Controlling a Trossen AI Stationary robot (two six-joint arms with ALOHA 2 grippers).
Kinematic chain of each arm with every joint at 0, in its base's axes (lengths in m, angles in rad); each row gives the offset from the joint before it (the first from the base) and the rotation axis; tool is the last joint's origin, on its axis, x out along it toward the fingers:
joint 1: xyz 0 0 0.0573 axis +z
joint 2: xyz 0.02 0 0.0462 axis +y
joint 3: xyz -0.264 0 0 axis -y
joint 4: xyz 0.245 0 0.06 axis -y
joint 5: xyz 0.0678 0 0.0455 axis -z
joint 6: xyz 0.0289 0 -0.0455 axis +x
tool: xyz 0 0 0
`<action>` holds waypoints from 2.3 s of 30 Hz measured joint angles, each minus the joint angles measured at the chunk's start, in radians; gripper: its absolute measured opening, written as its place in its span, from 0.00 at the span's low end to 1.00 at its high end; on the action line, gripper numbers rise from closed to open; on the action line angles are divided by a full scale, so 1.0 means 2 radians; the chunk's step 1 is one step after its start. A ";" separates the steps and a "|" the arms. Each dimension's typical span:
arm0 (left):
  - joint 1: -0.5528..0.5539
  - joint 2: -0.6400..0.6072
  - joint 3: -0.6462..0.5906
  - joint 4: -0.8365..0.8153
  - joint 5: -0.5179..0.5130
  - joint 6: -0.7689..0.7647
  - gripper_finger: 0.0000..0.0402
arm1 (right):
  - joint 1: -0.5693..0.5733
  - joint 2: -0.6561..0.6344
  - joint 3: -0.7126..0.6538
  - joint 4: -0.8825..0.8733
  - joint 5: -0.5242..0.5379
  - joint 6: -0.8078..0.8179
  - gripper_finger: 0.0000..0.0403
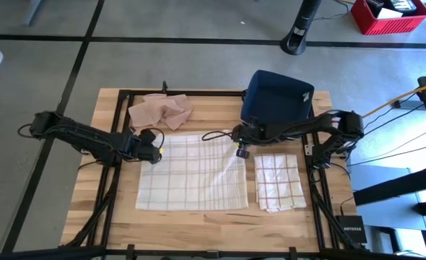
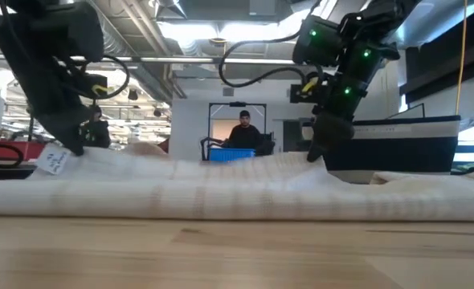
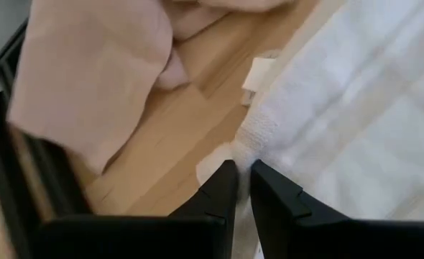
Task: Fold towel
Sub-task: Fold the white with grey-stripe towel
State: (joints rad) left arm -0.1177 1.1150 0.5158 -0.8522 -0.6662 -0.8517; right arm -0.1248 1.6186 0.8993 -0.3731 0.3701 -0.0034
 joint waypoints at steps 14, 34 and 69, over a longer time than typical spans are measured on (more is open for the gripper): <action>0.030 -0.004 0.032 -0.031 0.006 0.017 0.37 | 0.000 -0.007 0.052 -0.101 -0.068 0.015 0.49; -0.157 0.035 -0.047 0.166 0.250 -0.028 0.37 | 0.151 -0.006 -0.075 0.119 -0.173 0.119 0.52; -0.243 0.037 0.012 0.122 0.243 -0.090 0.37 | 0.256 0.026 0.034 0.021 -0.179 0.135 0.41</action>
State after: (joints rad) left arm -0.6030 1.1881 0.5390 -0.6087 -0.1805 -1.0318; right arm 0.3879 1.6711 0.9682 -0.3320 0.0115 0.2674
